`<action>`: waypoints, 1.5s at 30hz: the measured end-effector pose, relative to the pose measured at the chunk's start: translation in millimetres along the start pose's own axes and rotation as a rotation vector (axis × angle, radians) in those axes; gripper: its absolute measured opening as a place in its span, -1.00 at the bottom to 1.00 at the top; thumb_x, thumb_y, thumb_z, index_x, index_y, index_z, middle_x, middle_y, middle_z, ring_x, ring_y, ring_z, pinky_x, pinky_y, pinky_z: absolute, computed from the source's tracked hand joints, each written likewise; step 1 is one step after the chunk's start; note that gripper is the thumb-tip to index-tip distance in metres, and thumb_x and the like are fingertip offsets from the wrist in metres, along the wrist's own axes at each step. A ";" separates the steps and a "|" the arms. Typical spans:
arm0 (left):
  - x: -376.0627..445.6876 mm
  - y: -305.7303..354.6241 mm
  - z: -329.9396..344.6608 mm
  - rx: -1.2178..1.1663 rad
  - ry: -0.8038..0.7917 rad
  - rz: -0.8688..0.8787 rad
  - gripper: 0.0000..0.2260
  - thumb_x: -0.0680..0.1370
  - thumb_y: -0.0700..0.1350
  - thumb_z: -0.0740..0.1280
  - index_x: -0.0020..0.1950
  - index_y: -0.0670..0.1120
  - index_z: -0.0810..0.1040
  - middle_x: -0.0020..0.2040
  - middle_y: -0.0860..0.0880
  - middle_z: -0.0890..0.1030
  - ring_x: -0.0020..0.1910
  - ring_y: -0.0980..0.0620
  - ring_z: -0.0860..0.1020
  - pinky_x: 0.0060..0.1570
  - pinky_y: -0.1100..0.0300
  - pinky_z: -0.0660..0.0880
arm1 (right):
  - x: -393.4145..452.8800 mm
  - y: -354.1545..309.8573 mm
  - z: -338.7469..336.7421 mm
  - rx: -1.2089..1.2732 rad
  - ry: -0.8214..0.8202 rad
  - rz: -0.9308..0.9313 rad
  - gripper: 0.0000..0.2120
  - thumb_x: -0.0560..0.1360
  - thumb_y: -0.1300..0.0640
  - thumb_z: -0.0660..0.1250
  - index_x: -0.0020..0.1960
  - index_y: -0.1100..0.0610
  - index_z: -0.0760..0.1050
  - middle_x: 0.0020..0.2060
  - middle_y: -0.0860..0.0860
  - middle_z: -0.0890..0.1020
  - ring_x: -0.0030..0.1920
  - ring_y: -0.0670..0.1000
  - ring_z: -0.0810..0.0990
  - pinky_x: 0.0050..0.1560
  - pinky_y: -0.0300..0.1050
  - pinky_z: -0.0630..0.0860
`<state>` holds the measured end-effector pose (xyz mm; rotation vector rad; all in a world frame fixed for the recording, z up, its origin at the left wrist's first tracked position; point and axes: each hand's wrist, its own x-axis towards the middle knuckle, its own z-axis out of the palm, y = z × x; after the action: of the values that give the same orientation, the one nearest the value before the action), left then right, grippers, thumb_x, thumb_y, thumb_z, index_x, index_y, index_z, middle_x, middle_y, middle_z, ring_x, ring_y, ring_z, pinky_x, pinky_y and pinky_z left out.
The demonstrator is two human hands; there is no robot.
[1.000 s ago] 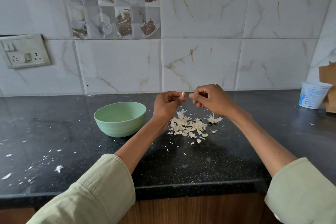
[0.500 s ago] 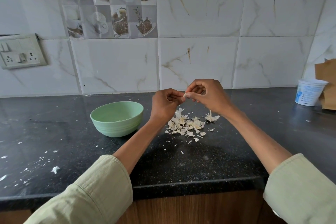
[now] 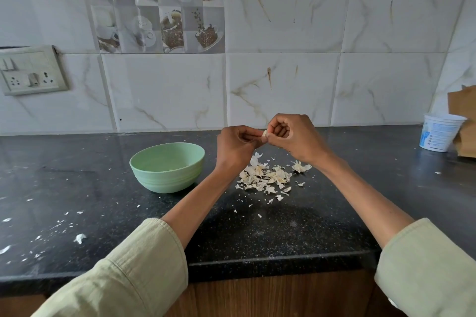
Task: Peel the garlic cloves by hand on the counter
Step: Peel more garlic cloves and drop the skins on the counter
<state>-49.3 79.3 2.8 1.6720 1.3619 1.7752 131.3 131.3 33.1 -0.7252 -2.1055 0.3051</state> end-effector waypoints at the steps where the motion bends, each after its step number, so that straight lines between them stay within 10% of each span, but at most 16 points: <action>1: 0.3 -0.9 0.1 -0.028 0.000 -0.031 -0.88 0.44 -0.16 0.65 -0.09 -0.05 0.76 -0.23 0.03 0.75 -0.24 0.21 0.68 -0.12 0.33 0.63 | 0.0 0.1 0.9 -0.007 -0.005 -0.002 -0.90 0.51 0.19 0.56 -0.12 0.07 0.65 -0.25 -0.05 0.70 -0.25 -0.11 0.61 -0.15 -0.10 0.61; 12: 6.0 -11.5 -1.0 -0.255 -0.026 -0.241 -0.89 0.59 -0.19 0.51 0.08 -0.20 0.74 -0.12 -0.12 0.75 -0.20 0.06 0.59 -0.14 0.25 0.54 | -3.2 6.9 -5.7 -0.173 -0.284 0.091 -0.71 0.58 -0.22 0.36 -0.16 -0.06 0.68 -0.31 -0.11 0.72 -0.28 -0.09 0.71 -0.04 0.08 0.68; 26: 4.0 -10.0 3.9 0.078 -0.171 -0.041 -0.76 0.71 0.03 0.32 -0.02 -0.11 0.61 -0.19 -0.03 0.60 -0.18 0.04 0.50 -0.10 0.06 0.45 | -1.8 -1.0 -2.9 -0.011 -0.064 -0.018 -0.84 0.54 -0.03 0.53 0.00 0.04 0.65 -0.23 -0.06 0.71 -0.26 -0.05 0.70 -0.23 -0.15 0.64; 45: 0.2 9.3 1.3 -0.283 -0.144 -0.059 -0.73 0.75 -0.17 0.25 -0.15 -0.17 0.48 -0.32 -0.04 0.46 -0.34 0.11 0.36 -0.26 0.26 0.35 | -1.6 -3.4 5.8 0.537 -0.176 0.079 -0.81 0.62 0.20 0.43 -0.02 0.34 0.52 -0.29 0.10 0.66 -0.29 0.01 0.60 -0.25 -0.20 0.57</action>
<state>-44.9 75.5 10.2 1.5567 1.0331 1.6877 126.0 127.9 30.2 -0.4701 -2.0223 0.9636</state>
